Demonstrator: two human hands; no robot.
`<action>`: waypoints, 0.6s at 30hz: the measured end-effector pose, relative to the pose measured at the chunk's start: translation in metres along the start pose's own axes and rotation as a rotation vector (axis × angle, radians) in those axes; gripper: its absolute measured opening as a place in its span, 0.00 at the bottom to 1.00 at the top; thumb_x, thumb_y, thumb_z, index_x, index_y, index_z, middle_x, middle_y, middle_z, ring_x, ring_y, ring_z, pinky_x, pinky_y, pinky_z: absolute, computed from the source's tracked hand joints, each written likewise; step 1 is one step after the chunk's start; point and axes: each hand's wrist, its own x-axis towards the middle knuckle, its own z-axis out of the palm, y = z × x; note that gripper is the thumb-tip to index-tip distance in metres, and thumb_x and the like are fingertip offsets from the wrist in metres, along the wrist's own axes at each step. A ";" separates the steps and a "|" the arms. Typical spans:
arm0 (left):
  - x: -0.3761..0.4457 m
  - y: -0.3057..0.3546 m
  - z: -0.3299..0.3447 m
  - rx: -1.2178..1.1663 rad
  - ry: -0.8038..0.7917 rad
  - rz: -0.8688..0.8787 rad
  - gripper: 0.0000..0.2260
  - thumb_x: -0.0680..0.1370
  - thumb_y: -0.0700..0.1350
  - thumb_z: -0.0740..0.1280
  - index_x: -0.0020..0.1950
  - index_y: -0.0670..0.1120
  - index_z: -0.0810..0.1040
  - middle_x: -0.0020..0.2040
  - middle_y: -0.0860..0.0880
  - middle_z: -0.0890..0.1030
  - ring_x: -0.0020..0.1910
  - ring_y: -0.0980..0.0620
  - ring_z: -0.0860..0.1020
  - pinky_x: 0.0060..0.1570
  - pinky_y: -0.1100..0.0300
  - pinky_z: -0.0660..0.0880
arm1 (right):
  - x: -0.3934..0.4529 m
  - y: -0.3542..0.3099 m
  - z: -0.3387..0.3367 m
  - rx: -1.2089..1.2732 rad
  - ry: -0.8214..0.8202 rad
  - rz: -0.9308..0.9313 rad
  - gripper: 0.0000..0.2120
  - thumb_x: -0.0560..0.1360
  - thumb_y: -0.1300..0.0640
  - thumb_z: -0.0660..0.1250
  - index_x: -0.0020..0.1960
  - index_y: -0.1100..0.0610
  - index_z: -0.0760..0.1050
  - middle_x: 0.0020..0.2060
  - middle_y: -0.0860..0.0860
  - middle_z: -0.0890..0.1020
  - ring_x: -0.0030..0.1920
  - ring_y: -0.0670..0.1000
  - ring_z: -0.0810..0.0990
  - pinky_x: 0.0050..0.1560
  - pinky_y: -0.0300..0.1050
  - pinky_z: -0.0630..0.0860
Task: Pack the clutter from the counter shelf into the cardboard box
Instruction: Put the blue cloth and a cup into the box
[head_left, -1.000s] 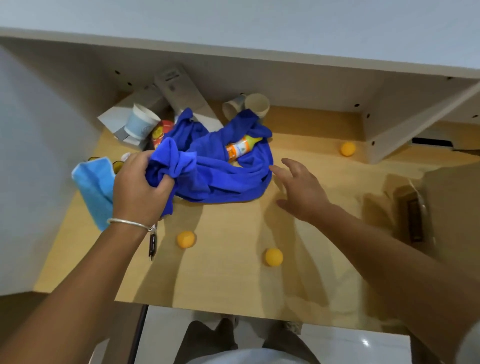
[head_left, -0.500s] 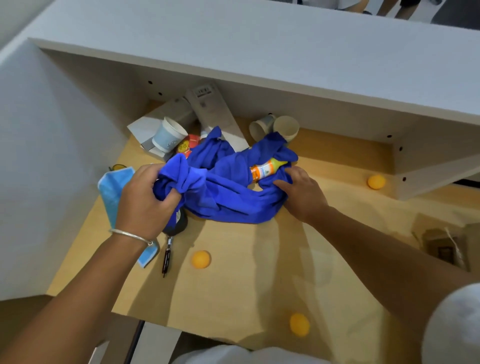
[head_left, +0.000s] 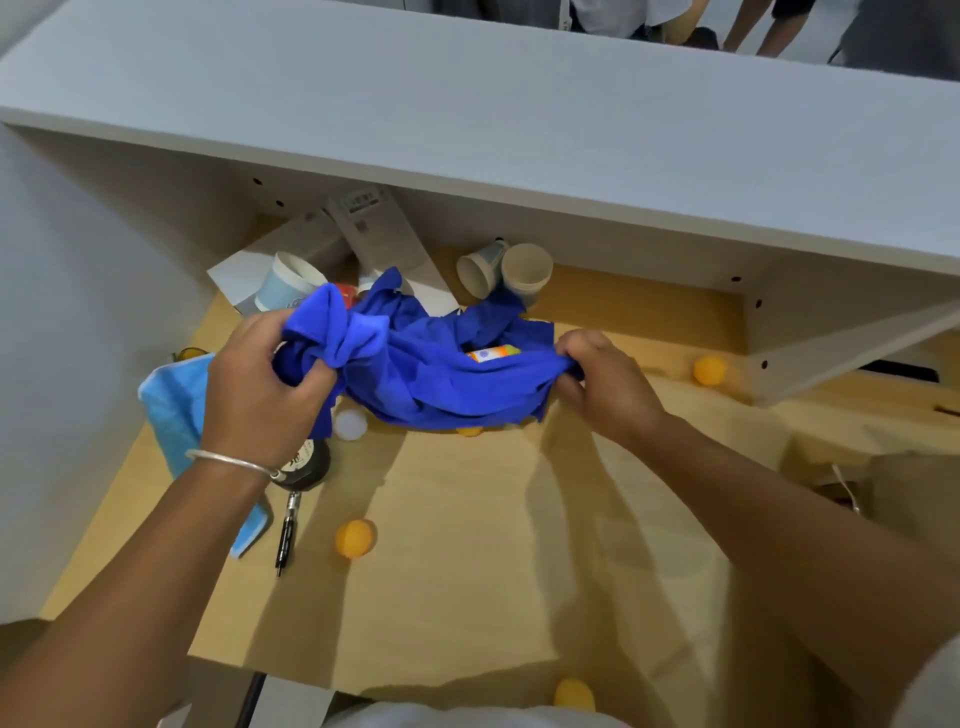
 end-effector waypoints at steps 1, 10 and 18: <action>0.002 0.004 0.001 -0.008 0.004 0.013 0.09 0.73 0.45 0.71 0.52 0.49 0.76 0.43 0.56 0.73 0.40 0.61 0.68 0.41 0.78 0.64 | -0.003 0.000 -0.007 0.017 0.049 -0.007 0.07 0.72 0.58 0.64 0.50 0.52 0.70 0.51 0.51 0.75 0.44 0.54 0.75 0.43 0.47 0.72; 0.009 0.046 0.015 -0.057 -0.014 0.121 0.10 0.73 0.43 0.71 0.52 0.48 0.75 0.44 0.54 0.74 0.40 0.61 0.69 0.41 0.79 0.65 | -0.030 0.010 -0.071 0.041 0.266 0.074 0.10 0.72 0.61 0.65 0.53 0.55 0.72 0.51 0.49 0.74 0.46 0.49 0.73 0.44 0.45 0.70; 0.007 0.116 0.028 -0.173 -0.071 0.307 0.13 0.73 0.49 0.69 0.56 0.47 0.77 0.48 0.55 0.76 0.44 0.60 0.71 0.45 0.76 0.66 | -0.093 0.011 -0.136 0.075 0.454 0.101 0.11 0.72 0.60 0.63 0.49 0.47 0.69 0.48 0.45 0.73 0.42 0.42 0.70 0.41 0.34 0.66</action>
